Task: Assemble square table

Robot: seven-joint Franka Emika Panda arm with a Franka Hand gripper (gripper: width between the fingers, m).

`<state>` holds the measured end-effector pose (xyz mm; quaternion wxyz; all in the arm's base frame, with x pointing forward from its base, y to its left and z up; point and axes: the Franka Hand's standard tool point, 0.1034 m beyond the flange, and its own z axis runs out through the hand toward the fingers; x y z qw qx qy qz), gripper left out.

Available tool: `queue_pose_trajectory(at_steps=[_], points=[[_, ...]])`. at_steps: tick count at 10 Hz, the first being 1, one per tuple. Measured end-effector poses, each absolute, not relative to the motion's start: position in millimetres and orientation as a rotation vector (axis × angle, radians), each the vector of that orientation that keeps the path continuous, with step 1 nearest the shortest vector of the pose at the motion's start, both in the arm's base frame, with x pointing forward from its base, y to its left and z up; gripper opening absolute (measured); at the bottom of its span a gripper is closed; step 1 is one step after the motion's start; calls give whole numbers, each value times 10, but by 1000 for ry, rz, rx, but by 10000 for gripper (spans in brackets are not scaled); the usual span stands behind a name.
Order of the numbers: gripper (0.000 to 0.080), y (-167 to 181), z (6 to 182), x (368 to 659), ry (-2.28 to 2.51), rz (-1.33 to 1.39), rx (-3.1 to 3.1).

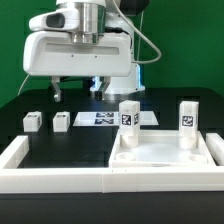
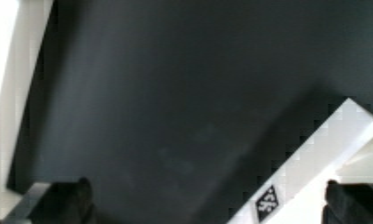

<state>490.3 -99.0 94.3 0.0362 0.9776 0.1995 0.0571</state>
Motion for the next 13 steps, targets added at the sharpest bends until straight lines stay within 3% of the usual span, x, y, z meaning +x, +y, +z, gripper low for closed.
queue_pose_trajectory(at_steps=[3, 9, 13], points=[[649, -1174, 928, 4797, 275, 146, 3103], [649, -1137, 907, 4778, 249, 143, 3108], [649, -1270, 674, 4238, 224, 74, 3117]])
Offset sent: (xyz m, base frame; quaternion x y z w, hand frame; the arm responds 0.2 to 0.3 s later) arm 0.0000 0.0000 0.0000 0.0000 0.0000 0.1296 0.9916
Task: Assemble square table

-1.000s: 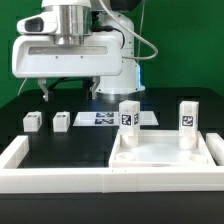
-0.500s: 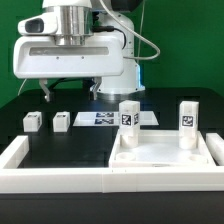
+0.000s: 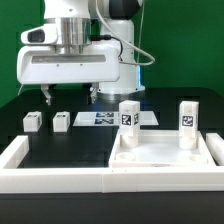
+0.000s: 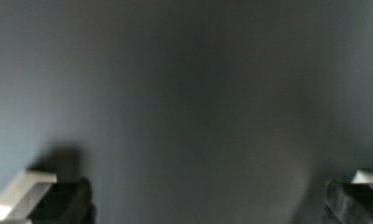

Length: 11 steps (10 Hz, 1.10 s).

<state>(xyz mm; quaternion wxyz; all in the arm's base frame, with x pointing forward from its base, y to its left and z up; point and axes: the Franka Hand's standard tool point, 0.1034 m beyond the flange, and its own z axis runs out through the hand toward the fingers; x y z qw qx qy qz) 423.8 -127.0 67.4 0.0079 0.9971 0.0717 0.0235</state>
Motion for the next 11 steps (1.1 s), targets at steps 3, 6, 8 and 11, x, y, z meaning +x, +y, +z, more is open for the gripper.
queue_pose_trajectory(at_steps=[3, 6, 8, 11], points=[[649, -1462, 555, 4038, 193, 48, 3113], [649, -1462, 551, 4036, 198, 20, 3120], [649, -1346, 542, 4012, 184, -134, 3162], [649, -1355, 457, 3952, 131, -385, 3122]])
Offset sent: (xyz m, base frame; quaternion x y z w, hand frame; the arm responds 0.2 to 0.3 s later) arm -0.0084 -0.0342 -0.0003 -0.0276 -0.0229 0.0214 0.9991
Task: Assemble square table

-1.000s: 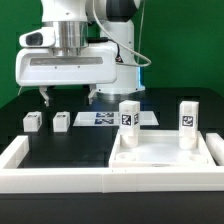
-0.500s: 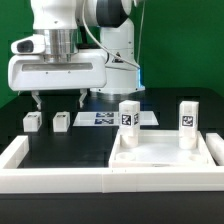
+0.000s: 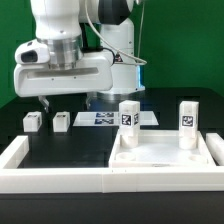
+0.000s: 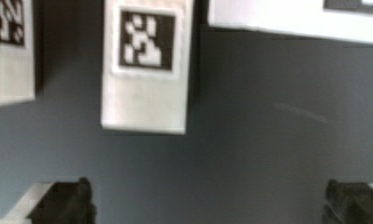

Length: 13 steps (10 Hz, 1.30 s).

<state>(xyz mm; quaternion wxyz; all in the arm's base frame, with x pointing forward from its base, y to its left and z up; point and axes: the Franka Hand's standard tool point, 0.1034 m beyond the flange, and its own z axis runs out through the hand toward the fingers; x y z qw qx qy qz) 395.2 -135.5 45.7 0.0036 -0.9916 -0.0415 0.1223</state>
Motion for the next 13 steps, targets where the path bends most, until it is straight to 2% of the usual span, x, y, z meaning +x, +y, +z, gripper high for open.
queue_pose_trajectory(at_steps=[3, 7, 9, 11, 13], points=[[649, -1351, 392, 3783, -82, 657, -3105], [649, -1343, 369, 3766, -94, 1058, -2980], [649, -1349, 334, 3809, -113, 1022, -2993], [649, -1490, 197, 3658, -72, 1069, -2983], [649, -1506, 187, 3584, -79, 1100, -2962]])
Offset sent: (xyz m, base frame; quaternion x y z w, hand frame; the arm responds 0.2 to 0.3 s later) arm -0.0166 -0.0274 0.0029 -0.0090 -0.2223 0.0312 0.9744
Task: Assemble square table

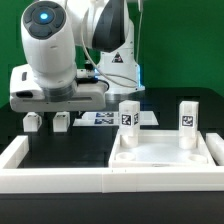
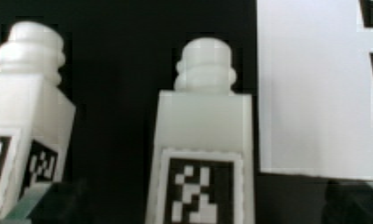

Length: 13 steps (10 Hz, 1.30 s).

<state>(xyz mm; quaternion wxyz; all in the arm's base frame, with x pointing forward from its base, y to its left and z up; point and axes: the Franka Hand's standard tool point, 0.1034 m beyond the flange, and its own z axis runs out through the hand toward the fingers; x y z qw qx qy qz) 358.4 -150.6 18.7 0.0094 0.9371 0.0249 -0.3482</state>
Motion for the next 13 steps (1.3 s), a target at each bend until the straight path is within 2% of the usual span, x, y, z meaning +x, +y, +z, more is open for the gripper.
queue_pose_trajectory(at_steps=[2, 4, 8, 9, 10, 12, 13], points=[[649, -1520, 204, 3575, 98, -1114, 2924], [649, -1506, 224, 3548, 93, -1344, 2837], [649, -1497, 118, 3597, 117, -1342, 2827], [534, -1482, 97, 3602, 124, -1329, 2830], [534, -1458, 82, 3613, 135, -1319, 2830], [291, -1414, 53, 3659, 159, -1286, 2834], [291, -1403, 53, 3665, 167, -1286, 2834]])
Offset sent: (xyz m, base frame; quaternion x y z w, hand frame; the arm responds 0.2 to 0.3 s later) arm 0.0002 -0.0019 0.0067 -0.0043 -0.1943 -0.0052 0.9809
